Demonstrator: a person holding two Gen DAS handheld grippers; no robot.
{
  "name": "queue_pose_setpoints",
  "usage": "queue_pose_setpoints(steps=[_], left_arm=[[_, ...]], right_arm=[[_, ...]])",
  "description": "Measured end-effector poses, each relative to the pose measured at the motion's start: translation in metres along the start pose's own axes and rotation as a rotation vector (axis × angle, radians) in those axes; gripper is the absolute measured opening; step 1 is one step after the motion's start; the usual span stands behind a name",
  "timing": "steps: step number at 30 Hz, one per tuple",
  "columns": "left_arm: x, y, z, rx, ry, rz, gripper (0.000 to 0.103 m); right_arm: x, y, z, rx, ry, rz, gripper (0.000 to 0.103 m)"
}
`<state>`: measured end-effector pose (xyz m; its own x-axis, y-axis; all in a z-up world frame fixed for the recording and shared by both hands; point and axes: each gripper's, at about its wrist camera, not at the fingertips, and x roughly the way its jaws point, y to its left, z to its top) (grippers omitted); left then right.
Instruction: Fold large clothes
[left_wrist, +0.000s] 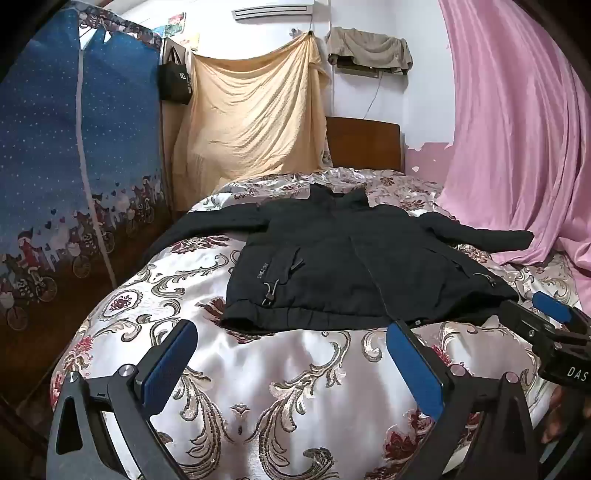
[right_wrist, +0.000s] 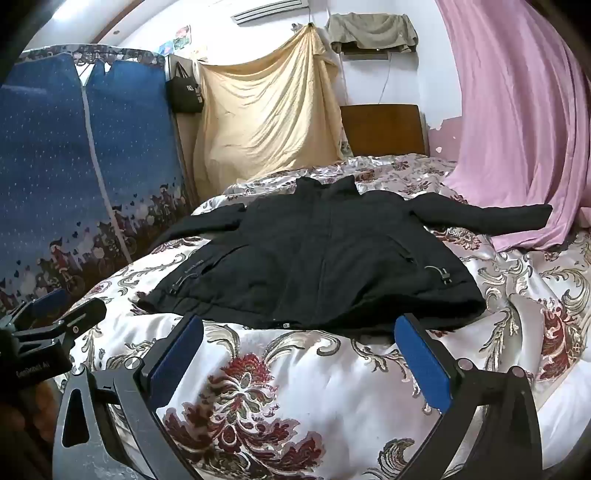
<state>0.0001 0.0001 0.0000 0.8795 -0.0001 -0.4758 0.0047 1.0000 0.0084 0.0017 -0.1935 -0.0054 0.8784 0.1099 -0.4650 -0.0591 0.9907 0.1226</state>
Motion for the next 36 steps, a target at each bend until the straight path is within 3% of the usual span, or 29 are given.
queue_pose_setpoints(steps=[36], left_arm=[[-0.0002,-0.0001,0.0,0.011,-0.006,0.005,0.103]], right_arm=[[0.0018,-0.0018,-0.0053,0.014,0.014,0.004,0.102]])
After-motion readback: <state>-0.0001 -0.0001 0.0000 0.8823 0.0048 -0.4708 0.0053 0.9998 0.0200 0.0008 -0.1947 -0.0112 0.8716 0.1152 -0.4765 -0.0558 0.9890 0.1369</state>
